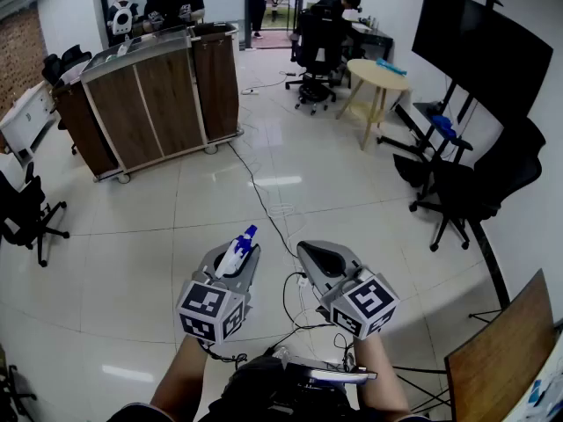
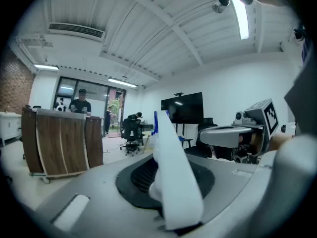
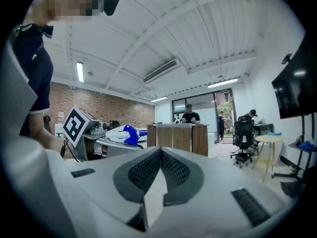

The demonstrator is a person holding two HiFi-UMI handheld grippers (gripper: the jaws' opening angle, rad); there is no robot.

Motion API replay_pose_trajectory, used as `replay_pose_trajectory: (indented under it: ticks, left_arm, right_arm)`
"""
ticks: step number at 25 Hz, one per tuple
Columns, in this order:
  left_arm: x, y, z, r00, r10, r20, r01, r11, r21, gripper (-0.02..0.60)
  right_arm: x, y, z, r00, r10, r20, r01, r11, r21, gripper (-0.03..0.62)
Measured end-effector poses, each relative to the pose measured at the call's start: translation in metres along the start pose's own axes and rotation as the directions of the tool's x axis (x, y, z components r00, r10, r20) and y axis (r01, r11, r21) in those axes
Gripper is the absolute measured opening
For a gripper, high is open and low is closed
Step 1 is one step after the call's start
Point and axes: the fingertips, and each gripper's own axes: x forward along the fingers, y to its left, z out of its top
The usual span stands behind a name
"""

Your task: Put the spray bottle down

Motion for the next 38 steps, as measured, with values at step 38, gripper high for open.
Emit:
replay_pose_trajectory:
  ticks: [38]
  left_arm:
    - [0.092, -0.584, 0.005, 0.465, -0.871, -0.156, 0.885, 0.452, 0.112, 0.066]
  right_arm:
    - [-0.583, -0.085, -0.029, 0.42, -0.907, -0.041, 0.904, 0.414, 0.103, 0.005]
